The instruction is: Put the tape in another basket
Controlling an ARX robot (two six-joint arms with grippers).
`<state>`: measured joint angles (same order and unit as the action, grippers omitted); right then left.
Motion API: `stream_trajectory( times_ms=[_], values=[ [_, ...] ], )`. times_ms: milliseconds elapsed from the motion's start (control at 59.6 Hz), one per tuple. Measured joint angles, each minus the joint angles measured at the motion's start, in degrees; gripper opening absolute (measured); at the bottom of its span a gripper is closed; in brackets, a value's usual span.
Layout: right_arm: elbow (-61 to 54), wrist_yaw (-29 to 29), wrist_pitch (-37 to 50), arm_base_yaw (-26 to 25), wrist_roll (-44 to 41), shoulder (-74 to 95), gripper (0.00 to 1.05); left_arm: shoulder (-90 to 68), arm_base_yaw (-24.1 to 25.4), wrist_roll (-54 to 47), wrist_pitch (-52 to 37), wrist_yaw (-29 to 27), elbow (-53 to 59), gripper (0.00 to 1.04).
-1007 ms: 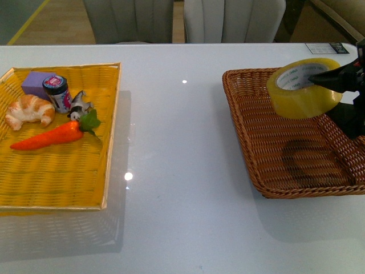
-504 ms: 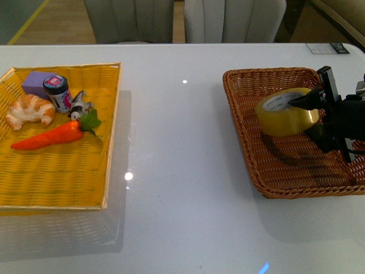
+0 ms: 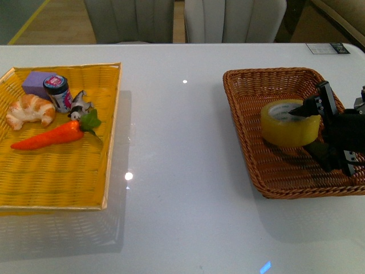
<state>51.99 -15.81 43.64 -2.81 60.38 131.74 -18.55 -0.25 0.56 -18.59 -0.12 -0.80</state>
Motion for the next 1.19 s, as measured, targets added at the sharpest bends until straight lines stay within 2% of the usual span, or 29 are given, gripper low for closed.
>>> stream_trajectory(
  times_ms=[134,269,403,453,504,521,571,604,705,756,823,890,1192],
  values=[
    [-5.01,-0.55,1.62,-1.25,-0.02,-3.91,0.97,2.62,0.0,0.0,2.58,0.0,0.0,0.02],
    [-14.1,-2.21,4.76,-4.02,-0.92,-16.04,0.96,6.01,0.0,0.0,5.97,0.0,0.0,0.02],
    [-21.84,-1.88,2.27,-5.2,-5.44,-29.0,0.96,8.31,0.0,0.0,8.35,0.02,-0.02,0.02],
    [-25.57,-0.26,0.24,-5.51,-9.01,-36.46,0.95,14.08,0.0,0.0,16.09,0.09,-0.02,0.02],
    [-32.35,7.17,14.99,-5.03,-24.33,-41.0,0.83,17.55,0.0,0.0,18.27,0.13,-0.02,0.02],
    [-35.1,8.0,18.56,-4.98,-29.55,-43.98,0.77,17.55,0.0,-0.02,18.23,0.13,-0.02,0.02],
    [-41.0,8.55,18.84,-4.48,-44.28,-55.1,0.63,17.62,0.11,-0.02,18.64,0.11,-0.02,0.02],
    [-43.8,9.01,16.92,-3.98,-50.73,-61.22,0.54,17.64,0.11,-0.02,18.62,0.11,-0.02,0.02],
    [-47.76,10.67,11.56,-2.54,-57.68,-71.12,0.26,17.66,0.11,-0.02,18.6,0.11,-0.02,0.02],
    [-48.33,10.97,9.81,-2.03,-58.53,-73.46,0.17,17.68,0.11,-0.02,18.62,0.13,-0.02,0.02],
    [-49.16,15.28,7.06,0.9,-59.01,-77.26,0.03,17.68,0.11,-0.02,18.62,0.11,-0.02,0.02],
    [-50.05,15.41,3.72,2.45,-59.8,-81.55,0.02,17.68,0.11,-0.02,18.6,0.11,-0.02,0.02],
    [-50.69,15.74,-12.17,2.58,-60.0,-99.67,0.02,17.68,0.11,-0.02,18.6,0.13,-0.02,0.02]
  ],
)
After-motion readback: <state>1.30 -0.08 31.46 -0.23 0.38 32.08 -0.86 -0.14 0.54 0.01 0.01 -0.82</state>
